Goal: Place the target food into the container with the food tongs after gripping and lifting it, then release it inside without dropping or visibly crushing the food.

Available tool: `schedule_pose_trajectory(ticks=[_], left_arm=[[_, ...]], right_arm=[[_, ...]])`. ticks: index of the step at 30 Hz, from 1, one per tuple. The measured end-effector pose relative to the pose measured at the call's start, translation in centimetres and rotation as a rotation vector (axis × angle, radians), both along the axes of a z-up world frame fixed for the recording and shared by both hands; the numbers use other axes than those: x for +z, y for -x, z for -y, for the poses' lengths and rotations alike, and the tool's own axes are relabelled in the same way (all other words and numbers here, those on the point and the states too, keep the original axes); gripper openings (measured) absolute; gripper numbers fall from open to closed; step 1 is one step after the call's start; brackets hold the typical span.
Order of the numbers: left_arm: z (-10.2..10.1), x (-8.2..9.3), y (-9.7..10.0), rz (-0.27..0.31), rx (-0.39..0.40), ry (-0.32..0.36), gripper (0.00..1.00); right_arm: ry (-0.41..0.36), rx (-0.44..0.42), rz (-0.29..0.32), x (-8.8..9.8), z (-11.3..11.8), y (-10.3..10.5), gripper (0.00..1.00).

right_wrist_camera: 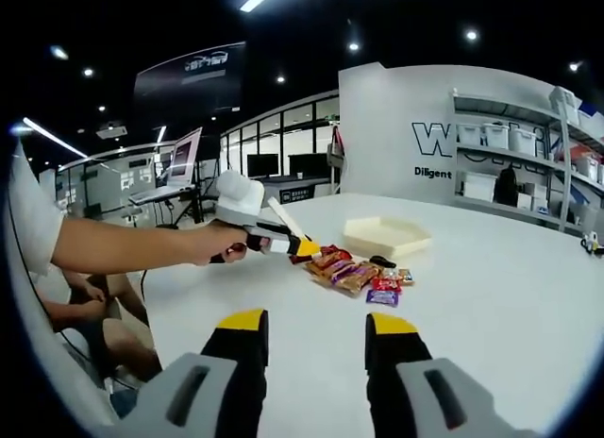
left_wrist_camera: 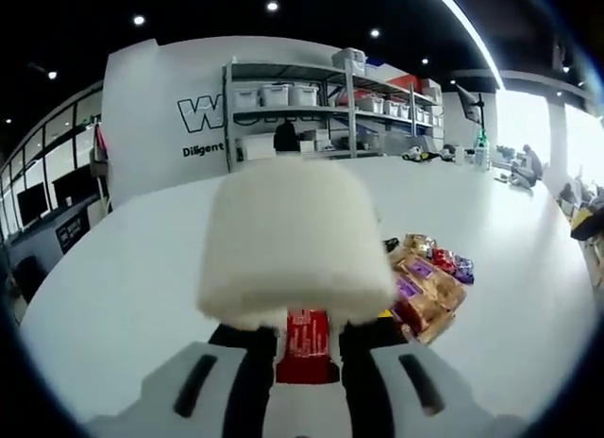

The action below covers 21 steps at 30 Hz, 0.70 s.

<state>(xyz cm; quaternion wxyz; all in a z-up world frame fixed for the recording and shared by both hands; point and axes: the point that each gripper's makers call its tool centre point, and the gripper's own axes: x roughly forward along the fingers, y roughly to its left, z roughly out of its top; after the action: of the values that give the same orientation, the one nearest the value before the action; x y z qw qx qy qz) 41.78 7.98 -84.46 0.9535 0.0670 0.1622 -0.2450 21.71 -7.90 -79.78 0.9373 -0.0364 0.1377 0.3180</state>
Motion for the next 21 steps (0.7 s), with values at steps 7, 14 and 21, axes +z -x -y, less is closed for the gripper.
schedule_pose_trajectory(ticks=[7, 14, 21], left_arm=[[-0.1, -0.1, 0.2, -0.002, -0.004, 0.000, 0.22], [-1.1, 1.9, 0.4, 0.017, 0.008, 0.044, 0.22], [-1.4, 4.1, 0.5, 0.027, 0.009, 0.091, 0.22]], right_arm=[[-0.008, 0.005, 0.004, 0.2, -0.2, 0.1, 0.37], [-0.051, 0.009, 0.005, 0.9, -0.2, 0.3, 0.37], [-0.015, -0.011, -0.004, -0.2, 0.2, 0.0, 0.38]])
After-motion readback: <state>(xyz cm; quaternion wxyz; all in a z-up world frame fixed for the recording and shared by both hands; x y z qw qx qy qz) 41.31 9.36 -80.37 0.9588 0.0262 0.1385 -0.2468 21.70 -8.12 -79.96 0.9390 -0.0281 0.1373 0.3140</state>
